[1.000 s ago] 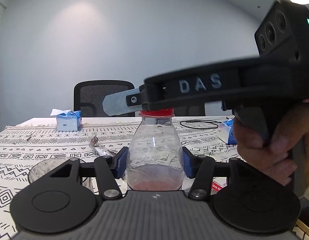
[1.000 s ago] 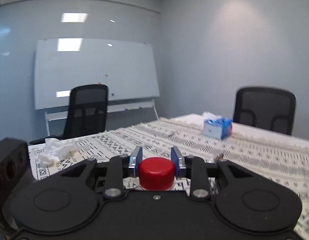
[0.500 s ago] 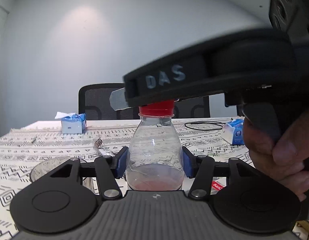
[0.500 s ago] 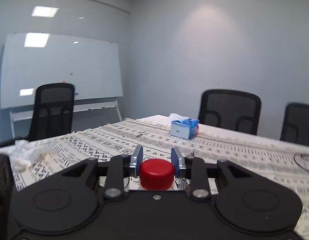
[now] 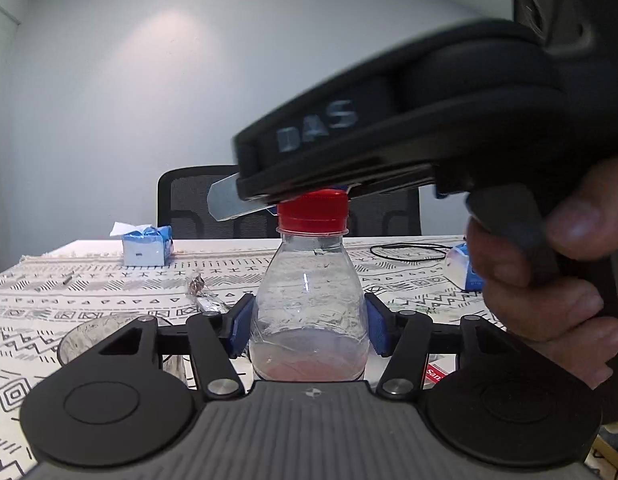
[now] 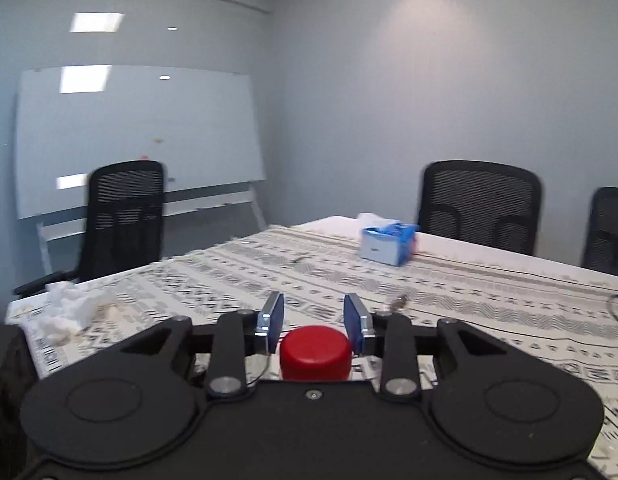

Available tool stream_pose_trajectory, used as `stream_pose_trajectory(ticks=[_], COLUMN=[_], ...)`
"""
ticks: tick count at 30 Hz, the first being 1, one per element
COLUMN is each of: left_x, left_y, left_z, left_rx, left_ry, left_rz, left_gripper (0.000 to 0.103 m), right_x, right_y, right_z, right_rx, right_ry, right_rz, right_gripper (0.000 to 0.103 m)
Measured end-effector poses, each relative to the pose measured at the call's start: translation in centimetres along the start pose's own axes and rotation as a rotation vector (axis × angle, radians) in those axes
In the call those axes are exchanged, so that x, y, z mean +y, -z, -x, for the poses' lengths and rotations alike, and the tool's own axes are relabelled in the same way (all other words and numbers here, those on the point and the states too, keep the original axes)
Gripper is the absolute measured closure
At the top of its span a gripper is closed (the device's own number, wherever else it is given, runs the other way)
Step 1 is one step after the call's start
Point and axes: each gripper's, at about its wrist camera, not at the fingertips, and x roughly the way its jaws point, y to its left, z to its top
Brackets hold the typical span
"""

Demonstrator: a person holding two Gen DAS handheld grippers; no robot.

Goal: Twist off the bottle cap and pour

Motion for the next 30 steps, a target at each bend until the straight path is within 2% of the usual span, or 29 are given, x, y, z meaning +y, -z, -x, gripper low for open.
stream_pose_trajectory(ticks=[4,8,16,19,21,22,24,25,26,27,29,30], left_x=[-0.2,0.2,1.3,1.6,1.8,1.9,1.7,1.5,1.4,1.1,0.5,0.2], left_y=[0.1,0.0,-0.2,-0.2,-0.1,-0.1,0.0,0.1,0.1,0.2,0.3,0.4], left_z=[0.2,0.2,-0.1,-0.1,-0.2,-0.2,-0.2,-0.2,-0.2,-0.3,-0.3,-0.2], left_rx=[-0.008,0.0,0.011,0.015,0.016,0.013,0.006,0.002,-0.001,-0.003,-0.014,-0.02], left_ry=[-0.007,0.01,0.051,0.075,0.091,0.092,0.078,0.069,0.061,0.049,0.025,0.014], left_rz=[-0.012,0.005,0.03,0.042,0.048,0.049,0.042,0.037,0.034,0.033,0.011,-0.001], left_gripper=[0.049,0.05,0.052,0.052,0.052,0.052,0.051,0.05,0.049,0.049,0.048,0.048], right_x=[-0.1,-0.3,-3.4,-5.3,-5.9,-5.6,-3.9,-3.3,-2.3,-1.6,-0.7,-0.1], right_y=[0.3,0.7,1.4,1.9,1.6,1.4,1.0,0.8,0.5,0.3,0.3,0.3], right_z=[0.0,0.2,0.1,0.1,0.0,0.2,0.7,0.8,1.0,1.1,1.2,1.2], right_rx=[0.007,-0.022,-0.096,-0.142,-0.131,-0.124,-0.088,-0.076,-0.057,-0.046,-0.048,-0.05], right_ry=[-0.011,-0.034,-0.267,-0.406,-0.449,-0.429,-0.306,-0.252,-0.16,-0.095,-0.019,0.025], right_rz=[0.015,0.026,0.075,0.089,0.073,0.081,0.069,0.058,0.029,0.002,-0.012,-0.014], right_gripper=[0.069,0.07,0.07,0.07,0.07,0.07,0.069,0.066,0.062,0.063,0.064,0.068])
